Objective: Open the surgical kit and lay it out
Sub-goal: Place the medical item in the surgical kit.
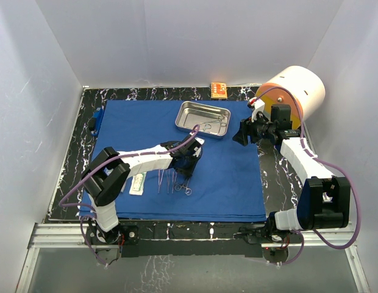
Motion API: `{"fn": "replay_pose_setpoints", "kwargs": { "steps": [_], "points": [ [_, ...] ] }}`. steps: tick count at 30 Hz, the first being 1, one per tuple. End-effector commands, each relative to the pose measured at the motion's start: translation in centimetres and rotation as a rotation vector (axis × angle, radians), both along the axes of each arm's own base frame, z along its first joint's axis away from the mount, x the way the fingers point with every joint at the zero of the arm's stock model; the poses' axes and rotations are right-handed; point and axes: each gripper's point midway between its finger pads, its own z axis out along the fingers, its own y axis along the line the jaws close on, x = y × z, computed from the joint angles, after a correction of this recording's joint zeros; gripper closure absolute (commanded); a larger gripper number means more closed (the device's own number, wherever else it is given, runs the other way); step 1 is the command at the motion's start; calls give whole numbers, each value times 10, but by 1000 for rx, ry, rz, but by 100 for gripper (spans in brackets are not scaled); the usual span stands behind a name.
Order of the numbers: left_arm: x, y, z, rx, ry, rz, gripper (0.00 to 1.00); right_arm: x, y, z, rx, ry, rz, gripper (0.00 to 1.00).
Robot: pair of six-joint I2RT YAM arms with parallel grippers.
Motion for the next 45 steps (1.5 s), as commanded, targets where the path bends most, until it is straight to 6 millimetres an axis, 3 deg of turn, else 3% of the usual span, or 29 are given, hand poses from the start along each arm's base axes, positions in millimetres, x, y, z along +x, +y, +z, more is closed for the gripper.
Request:
{"fn": "replay_pose_setpoints", "kwargs": {
  "steps": [1,13,22,30,36,45],
  "points": [
    [2,-4,20,-22,-30,-22,80,5,0,12,6,-44,6,43],
    [3,-11,25,-55,-21,12,88,5,0,13,8,-48,10,43],
    [3,-12,23,-59,19,76,83,5,0,13,6,-48,10,43],
    [1,2,10,-41,48,128,80,3,1,15,8,-52,14,43],
    [0,2,11,-51,48,125,79,4,1,12,9,-40,18,43],
    [1,1,19,-70,30,111,69,4,1,14,13,-44,16,43]
  ]
}}
